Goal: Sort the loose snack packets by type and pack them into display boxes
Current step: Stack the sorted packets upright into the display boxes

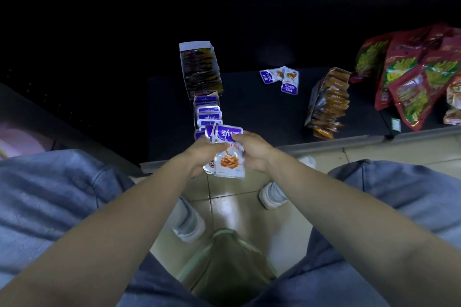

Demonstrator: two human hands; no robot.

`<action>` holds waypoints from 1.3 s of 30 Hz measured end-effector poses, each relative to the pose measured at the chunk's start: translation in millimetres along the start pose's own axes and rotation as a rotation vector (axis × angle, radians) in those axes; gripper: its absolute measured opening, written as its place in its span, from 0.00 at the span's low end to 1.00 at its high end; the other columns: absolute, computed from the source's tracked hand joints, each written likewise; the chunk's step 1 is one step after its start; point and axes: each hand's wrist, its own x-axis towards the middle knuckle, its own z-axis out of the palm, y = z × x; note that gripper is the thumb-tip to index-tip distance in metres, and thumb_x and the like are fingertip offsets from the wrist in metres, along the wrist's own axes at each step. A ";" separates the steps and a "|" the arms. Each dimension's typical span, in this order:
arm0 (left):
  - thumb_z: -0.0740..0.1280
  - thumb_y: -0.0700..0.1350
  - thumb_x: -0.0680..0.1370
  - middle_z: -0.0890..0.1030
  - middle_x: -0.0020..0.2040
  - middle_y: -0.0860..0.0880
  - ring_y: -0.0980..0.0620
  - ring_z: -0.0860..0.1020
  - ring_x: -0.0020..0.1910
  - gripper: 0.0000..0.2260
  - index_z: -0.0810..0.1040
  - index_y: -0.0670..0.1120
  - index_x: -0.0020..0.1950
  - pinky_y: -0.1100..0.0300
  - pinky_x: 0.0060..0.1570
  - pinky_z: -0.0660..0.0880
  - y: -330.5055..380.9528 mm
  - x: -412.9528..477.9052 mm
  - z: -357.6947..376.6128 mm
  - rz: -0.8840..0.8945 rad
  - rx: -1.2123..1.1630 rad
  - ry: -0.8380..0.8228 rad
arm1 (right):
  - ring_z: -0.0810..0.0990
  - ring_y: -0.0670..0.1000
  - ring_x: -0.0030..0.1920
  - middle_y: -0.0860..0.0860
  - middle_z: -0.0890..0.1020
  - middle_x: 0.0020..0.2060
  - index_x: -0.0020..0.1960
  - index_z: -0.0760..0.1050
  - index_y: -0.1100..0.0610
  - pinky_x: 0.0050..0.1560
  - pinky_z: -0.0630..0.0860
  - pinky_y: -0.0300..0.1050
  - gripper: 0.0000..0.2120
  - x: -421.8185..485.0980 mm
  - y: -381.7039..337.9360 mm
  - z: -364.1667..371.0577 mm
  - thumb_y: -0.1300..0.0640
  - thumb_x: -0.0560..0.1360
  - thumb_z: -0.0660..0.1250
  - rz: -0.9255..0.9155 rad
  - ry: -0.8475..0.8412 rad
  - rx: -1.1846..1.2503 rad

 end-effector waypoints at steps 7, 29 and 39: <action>0.64 0.43 0.80 0.80 0.54 0.45 0.51 0.79 0.47 0.12 0.69 0.47 0.62 0.61 0.43 0.75 -15.3 0.5 -16.3 -0.026 0.183 -0.110 | 0.82 0.54 0.45 0.58 0.82 0.45 0.53 0.76 0.65 0.51 0.79 0.49 0.09 5.4 4.0 -6.2 0.72 0.76 0.62 0.114 -0.099 -0.271; 0.66 0.44 0.78 0.80 0.48 0.46 0.49 0.80 0.46 0.18 0.67 0.48 0.68 0.51 0.50 0.78 -30.8 28.1 -48.6 0.002 0.335 0.170 | 0.65 0.50 0.64 0.50 0.69 0.58 0.66 0.66 0.50 0.67 0.65 0.50 0.23 49.5 27.6 23.2 0.60 0.74 0.69 -0.451 0.235 -0.702; 0.64 0.43 0.79 0.79 0.51 0.48 0.51 0.78 0.48 0.23 0.63 0.50 0.74 0.57 0.48 0.76 -30.6 27.4 -45.9 0.017 0.384 0.103 | 0.72 0.52 0.65 0.52 0.74 0.61 0.64 0.64 0.45 0.64 0.72 0.60 0.23 52.4 17.2 8.4 0.58 0.73 0.69 -0.392 0.127 -0.735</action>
